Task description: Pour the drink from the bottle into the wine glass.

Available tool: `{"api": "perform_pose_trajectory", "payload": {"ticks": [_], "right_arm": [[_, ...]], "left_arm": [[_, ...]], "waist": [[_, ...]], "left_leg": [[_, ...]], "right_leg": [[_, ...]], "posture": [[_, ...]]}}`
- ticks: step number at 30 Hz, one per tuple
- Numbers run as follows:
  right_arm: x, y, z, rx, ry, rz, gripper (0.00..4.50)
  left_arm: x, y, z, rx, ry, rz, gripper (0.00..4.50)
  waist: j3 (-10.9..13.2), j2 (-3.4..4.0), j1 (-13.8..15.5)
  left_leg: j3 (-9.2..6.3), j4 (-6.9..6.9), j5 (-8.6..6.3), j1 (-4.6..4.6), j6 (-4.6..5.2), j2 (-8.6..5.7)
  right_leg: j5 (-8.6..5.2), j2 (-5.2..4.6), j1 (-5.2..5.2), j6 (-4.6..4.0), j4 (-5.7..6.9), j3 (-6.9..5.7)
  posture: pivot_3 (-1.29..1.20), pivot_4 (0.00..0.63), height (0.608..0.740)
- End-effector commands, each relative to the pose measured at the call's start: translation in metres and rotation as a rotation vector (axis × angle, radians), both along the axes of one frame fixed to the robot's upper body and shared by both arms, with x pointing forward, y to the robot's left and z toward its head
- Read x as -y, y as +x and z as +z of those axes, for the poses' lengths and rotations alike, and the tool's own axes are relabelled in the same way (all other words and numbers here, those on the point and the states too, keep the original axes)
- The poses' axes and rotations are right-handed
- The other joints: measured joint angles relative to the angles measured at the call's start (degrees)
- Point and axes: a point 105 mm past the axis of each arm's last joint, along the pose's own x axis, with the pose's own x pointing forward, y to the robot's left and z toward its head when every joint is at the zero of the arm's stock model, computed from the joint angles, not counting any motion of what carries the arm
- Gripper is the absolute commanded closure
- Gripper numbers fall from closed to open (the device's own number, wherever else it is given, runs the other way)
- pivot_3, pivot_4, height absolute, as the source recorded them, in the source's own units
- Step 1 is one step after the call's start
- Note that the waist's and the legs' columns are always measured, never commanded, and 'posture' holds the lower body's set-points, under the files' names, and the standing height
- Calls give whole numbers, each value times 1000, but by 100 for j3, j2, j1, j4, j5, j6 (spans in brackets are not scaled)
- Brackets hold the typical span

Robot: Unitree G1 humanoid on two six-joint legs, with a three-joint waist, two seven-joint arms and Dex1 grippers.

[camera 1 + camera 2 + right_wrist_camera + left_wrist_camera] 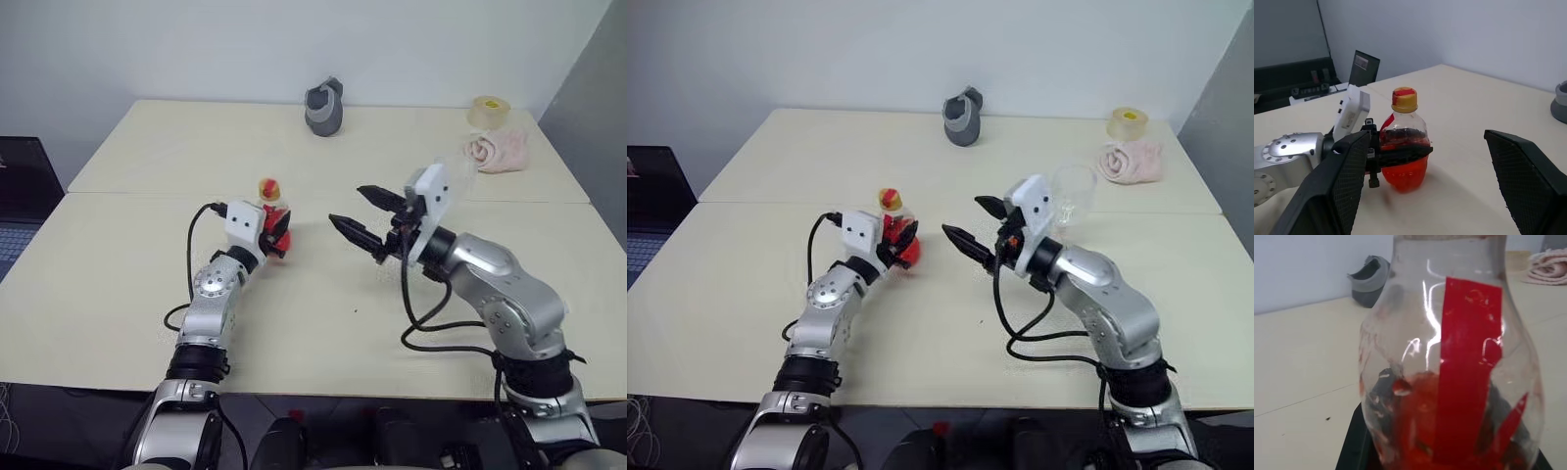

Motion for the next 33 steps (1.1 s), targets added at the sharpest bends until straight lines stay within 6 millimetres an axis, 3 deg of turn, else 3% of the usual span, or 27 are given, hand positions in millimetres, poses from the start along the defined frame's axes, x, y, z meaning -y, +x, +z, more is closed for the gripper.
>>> {"api": "perform_pose_trajectory", "payload": {"ticks": [1,5,14,31,33], "right_arm": [[-9,5,13,60,11,-5,514],[-19,11,14,55,29,-4,514],[-32,17,19,64,40,12,514],[-42,23,22,78,62,20,514],[-42,23,24,77,76,21,1116]], "left_arm": [[15,-4,23,71,-14,-83,3217],[38,-13,26,72,-8,-199,3217],[65,-19,29,68,0,-327,3217],[75,-20,25,68,33,-363,3217],[75,-21,25,67,34,-364,3217]], "waist": [[0,0,-7],[0,0,-8],[0,1,-13],[0,1,-15],[0,1,-15]], "left_leg": [[2,0,0,-4,0,0],[1,1,1,-17,0,2],[3,2,1,-17,1,2],[2,2,1,-17,2,2],[2,1,1,-18,2,2]], "right_leg": [[0,0,-8,0,4,4],[1,0,-28,-2,12,2],[2,2,-29,-4,14,4],[2,2,-30,-4,14,5],[2,2,-30,-4,14,4]], "posture": [[0,150,740],[0,150,740],[0,150,740],[0,150,740],[0,150,740]]}}
